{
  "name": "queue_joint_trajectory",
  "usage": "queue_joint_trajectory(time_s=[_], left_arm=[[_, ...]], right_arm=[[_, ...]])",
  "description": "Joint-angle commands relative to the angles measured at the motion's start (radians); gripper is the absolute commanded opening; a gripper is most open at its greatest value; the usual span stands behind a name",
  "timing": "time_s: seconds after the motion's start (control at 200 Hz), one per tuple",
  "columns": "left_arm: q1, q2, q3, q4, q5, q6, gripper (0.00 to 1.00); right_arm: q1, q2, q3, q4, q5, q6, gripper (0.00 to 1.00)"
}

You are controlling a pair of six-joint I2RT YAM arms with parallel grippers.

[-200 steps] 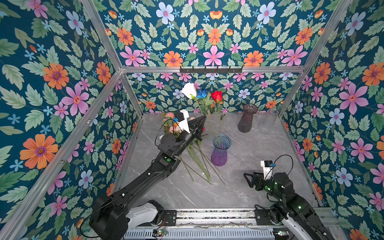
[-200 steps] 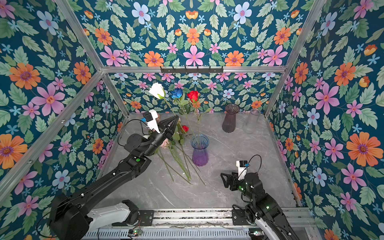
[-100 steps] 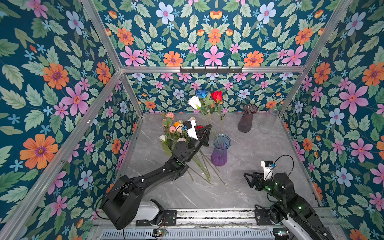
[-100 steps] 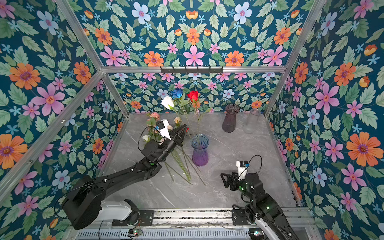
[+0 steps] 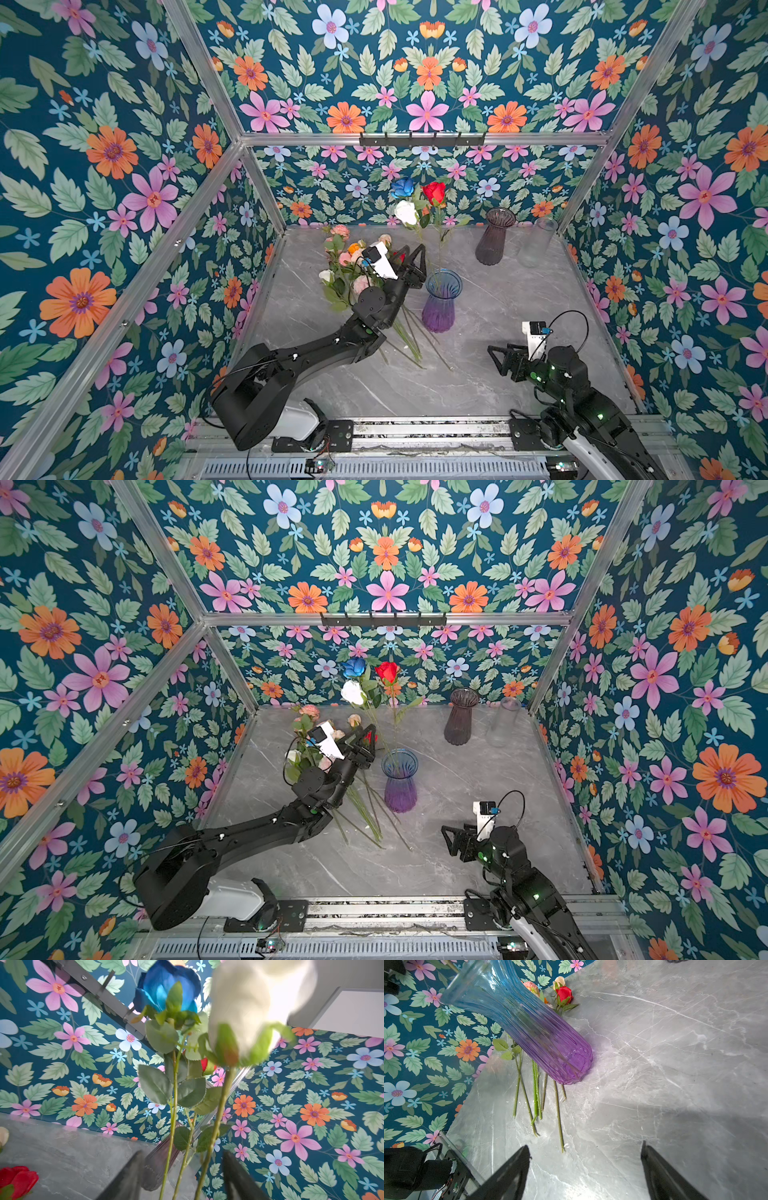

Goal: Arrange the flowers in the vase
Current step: 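Lower the white rose stem into the vase and open the left gripper, then reach the left gripper back to the flower pile and grasp another white rose stem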

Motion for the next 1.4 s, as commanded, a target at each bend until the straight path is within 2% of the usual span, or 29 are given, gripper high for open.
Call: queue_joint_trajectory(time_s=[0.0, 0.09, 0.16, 0.45, 0.685, 0.75, 0.855, 0.985, 1.06, 1.17, 1.396], left_arm=[[-0.001, -0.041, 0.052, -0.280, -0.040, 0.016, 0.89], [0.001, -0.075, 0.079, -0.477, -0.043, 0.021, 0.89], [0.000, -0.119, 0.059, -0.557, -0.056, 0.020, 0.88], [0.000, -0.299, -0.030, -0.745, -0.133, -0.007, 0.86], [0.004, -0.419, -0.122, -0.828, -0.214, -0.012, 0.88], [0.021, -0.431, -0.117, -0.898, -0.225, -0.025, 0.82], [0.118, -0.406, -0.087, -1.032, -0.136, -0.077, 0.73], [0.344, -0.348, -0.157, -0.991, 0.188, -0.134, 0.69], [0.437, -0.312, -0.222, -0.915, 0.308, -0.168, 0.67], [0.512, -0.250, -0.297, -0.812, 0.390, -0.225, 0.64], [0.572, -0.131, -0.330, -0.736, 0.429, -0.265, 0.62]], right_arm=[[-0.001, -0.003, -0.002, 0.008, 0.002, 0.002, 0.85], [0.000, -0.005, -0.002, 0.010, 0.001, 0.002, 0.85], [0.000, -0.003, -0.003, 0.009, 0.001, 0.001, 0.85], [0.001, 0.002, -0.003, 0.014, -0.004, 0.001, 0.85], [0.001, 0.006, -0.004, 0.017, -0.007, -0.001, 0.85], [0.001, 0.006, -0.004, 0.017, -0.008, -0.001, 0.85], [0.001, 0.007, -0.003, 0.017, -0.008, -0.001, 0.85], [0.000, 0.010, -0.003, 0.019, -0.008, 0.000, 0.85], [0.001, 0.011, -0.002, 0.018, -0.008, -0.001, 0.85], [0.001, 0.011, -0.002, 0.017, -0.007, 0.001, 0.85], [0.000, 0.011, -0.002, 0.018, -0.005, 0.000, 0.85]])
